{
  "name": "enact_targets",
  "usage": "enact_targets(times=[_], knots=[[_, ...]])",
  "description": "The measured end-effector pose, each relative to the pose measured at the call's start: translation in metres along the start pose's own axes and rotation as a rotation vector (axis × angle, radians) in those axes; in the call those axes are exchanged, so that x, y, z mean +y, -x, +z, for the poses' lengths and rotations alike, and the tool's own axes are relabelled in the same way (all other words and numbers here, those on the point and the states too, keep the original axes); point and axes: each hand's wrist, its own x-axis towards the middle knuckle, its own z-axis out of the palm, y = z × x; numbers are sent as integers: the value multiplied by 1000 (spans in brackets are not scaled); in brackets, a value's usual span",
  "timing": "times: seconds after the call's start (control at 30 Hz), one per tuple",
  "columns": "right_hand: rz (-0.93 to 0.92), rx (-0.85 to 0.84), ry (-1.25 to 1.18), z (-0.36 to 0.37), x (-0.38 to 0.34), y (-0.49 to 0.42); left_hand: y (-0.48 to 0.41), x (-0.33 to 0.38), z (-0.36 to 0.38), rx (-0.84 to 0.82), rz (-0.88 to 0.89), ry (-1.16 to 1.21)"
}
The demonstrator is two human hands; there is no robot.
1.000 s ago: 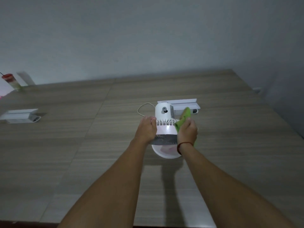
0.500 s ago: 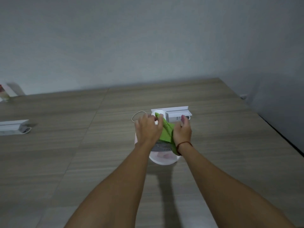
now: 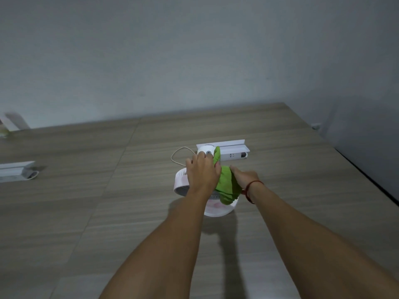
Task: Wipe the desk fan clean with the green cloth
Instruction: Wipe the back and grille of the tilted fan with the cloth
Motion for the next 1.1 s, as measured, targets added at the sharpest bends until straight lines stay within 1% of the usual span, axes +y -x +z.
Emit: enact_targets(times=[0.13, 0.2, 0.27, 0.4, 0.47, 0.57, 0.67, 0.7, 0.73, 0.77, 0.8, 0.83, 0.9, 0.93, 1.0, 1.1], knots=[[-97, 48, -1, -2, -5, 6, 1, 4, -4, -17, -6, 31], [-169, 83, -21, -4, -10, 11, 1, 5, -8, -18, -35, 90], [-263, 97, -63, -5, -16, 19, 1, 7, -15, -20, -102, 222], [-423, 84, -119, -1, -38, 34, -3, 2, -34, 27, -263, 576], [-476, 48, -134, 6, -47, 37, -6, -8, -41, 68, -293, 652], [-467, -19, -83, 9, -56, 42, -5, -30, -41, 77, -324, 605], [-458, 26, 151, -1, -47, 35, 11, -50, -21, -71, -449, 484], [-420, 45, 230, -6, -41, 35, 17, -54, -13, -110, -500, 434], [-380, 42, 288, -9, -35, 33, 24, -55, -8, -110, -528, 390], [-341, 8, 327, -11, -30, 33, 28, -55, -4, -76, -513, 363], [-327, -33, 356, -10, -25, 33, 30, -54, 0, -38, -451, 358], [-324, -64, 381, -7, -23, 35, 30, -52, 3, -32, -351, 364], [-355, -73, 431, 0, -20, 34, 30, -45, 9, -95, -136, 352], [-369, -65, 440, 3, -19, 34, 31, -42, 11, -128, -75, 328], [-387, -43, 416, 9, -19, 36, 33, -39, 17, -143, -58, 303], [-421, 1, 462, 12, -19, 31, 34, -42, 27, -148, -118, 298]])
